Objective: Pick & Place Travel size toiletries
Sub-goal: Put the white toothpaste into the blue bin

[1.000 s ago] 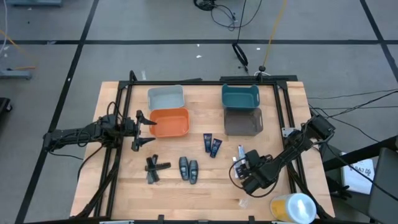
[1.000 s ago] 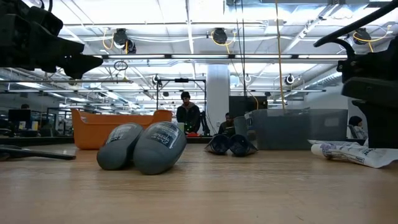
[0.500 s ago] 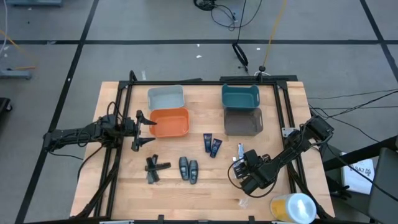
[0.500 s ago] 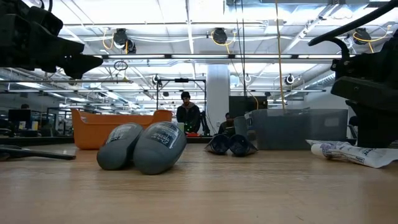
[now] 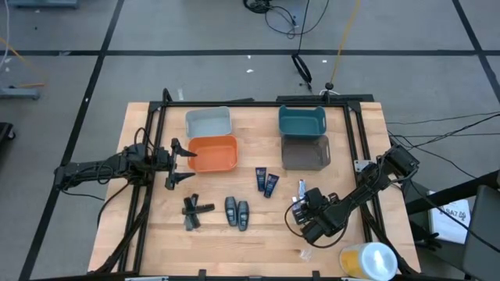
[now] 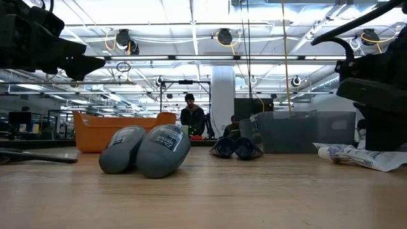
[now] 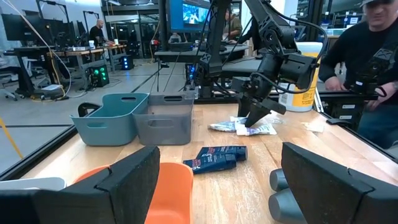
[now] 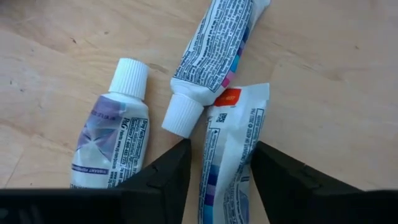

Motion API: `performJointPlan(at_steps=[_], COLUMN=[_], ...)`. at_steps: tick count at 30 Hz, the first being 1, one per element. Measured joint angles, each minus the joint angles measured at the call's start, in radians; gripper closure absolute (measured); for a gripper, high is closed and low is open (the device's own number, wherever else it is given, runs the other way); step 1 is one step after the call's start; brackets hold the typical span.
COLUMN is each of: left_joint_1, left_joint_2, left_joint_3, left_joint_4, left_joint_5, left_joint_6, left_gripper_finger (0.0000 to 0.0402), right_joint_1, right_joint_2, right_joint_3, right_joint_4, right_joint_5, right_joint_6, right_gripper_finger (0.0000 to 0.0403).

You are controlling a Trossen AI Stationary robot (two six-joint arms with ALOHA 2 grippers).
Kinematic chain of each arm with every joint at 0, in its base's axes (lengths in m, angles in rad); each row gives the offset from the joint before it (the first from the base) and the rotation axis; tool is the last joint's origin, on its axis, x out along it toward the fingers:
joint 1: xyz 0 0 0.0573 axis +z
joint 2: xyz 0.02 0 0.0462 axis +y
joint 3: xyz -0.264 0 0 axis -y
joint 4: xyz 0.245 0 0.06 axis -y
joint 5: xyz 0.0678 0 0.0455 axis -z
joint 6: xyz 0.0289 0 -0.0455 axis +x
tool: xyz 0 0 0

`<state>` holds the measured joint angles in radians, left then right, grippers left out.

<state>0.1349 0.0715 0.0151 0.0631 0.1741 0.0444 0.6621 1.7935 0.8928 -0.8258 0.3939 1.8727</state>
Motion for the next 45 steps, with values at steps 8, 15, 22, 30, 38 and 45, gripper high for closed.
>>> performJointPlan(at_steps=[8, 15, 22, 30, 38, 45], left_joint_1=[0.000, 0.000, 0.000, 0.000, 0.000, 0.000], left_joint_2=[0.000, 0.000, 0.000, 0.000, 0.000, 0.000], left_joint_3=[0.000, 0.000, 0.000, 0.000, 0.000, 0.000], left_joint_4=[0.000, 0.000, 0.000, 0.000, 0.000, 0.000], left_joint_5=[0.000, 0.000, 0.000, 0.000, 0.000, 0.000], left_joint_6=[0.000, 0.000, 0.000, 0.000, 0.000, 0.000], left_gripper_finger=[0.0073, 0.0073, 0.0073, 0.0073, 0.0073, 0.0073], right_joint_1=[0.000, 0.000, 0.000, 0.000, 0.000, 0.000], right_joint_2=[0.000, 0.000, -0.028, -0.143, -0.246, -0.293], right_joint_3=[0.000, 0.000, 0.000, -0.006, -0.002, -0.002], right_joint_4=[0.006, 0.007, 0.014, -0.006, 0.021, 0.068], right_joint_5=[-0.001, -0.001, -0.002, 0.048, 0.105, 0.103], right_joint_6=[-0.032, -0.035, -0.057, -0.097, -0.159, -0.276], right_gripper_finger=[0.0271, 0.0305, 0.0325, 0.0328, 0.0328, 0.0328])
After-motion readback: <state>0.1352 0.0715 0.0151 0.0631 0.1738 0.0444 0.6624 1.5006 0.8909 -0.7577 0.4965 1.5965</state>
